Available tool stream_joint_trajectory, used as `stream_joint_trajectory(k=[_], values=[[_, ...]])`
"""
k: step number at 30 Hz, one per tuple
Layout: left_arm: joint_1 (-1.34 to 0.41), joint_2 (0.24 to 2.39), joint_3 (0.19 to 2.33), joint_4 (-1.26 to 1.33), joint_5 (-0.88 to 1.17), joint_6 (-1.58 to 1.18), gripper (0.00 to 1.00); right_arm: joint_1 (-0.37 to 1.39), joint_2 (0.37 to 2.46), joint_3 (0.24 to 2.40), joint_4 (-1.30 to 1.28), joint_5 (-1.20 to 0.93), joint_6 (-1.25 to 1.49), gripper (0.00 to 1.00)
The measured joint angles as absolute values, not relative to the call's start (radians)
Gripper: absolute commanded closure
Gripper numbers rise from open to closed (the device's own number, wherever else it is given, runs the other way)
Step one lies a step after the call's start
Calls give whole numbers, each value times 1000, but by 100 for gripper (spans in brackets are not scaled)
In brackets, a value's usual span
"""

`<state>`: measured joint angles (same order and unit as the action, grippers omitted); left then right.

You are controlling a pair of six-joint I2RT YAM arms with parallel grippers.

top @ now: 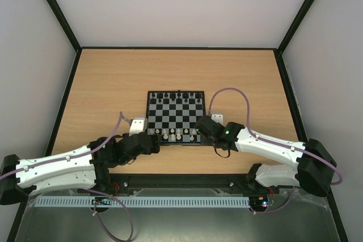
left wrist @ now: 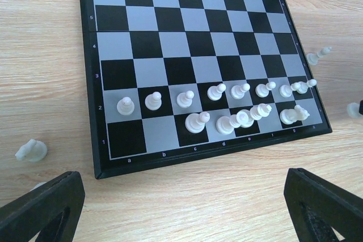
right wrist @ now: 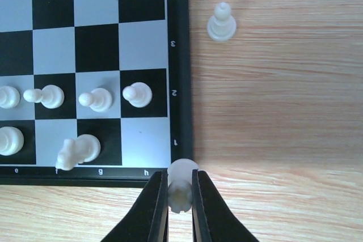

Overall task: Set up the chess pieces on the board
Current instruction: Place the chess piece on the chessboard.

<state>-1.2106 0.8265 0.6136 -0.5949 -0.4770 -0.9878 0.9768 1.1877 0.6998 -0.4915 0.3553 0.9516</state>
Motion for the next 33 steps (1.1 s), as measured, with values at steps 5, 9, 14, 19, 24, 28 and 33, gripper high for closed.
stream_joint_trajectory(k=[5, 9, 14, 19, 24, 28, 33], values=[[-1210, 826, 614, -593, -477, -987, 1, 977, 1275, 739, -484, 342, 916, 98], [-1210, 826, 613, -593, -476, -988, 1, 977, 1348, 765, -465, 327, 891, 98], [-1208, 826, 603, -593, -475, -989, 0, 978, 1402, 793, -442, 313, 869, 96], [-1208, 823, 603, -593, -475, -993, 0, 978, 1437, 805, -421, 302, 858, 92], [-1208, 818, 603, -594, -475, -995, 0, 978, 1451, 805, -419, 296, 855, 81], [-1208, 818, 603, -595, -475, -996, 1, 978, 1451, 805, -417, 293, 851, 72], [-1208, 819, 603, -597, -475, -998, 0, 978, 1440, 805, -417, 291, 849, 51]])
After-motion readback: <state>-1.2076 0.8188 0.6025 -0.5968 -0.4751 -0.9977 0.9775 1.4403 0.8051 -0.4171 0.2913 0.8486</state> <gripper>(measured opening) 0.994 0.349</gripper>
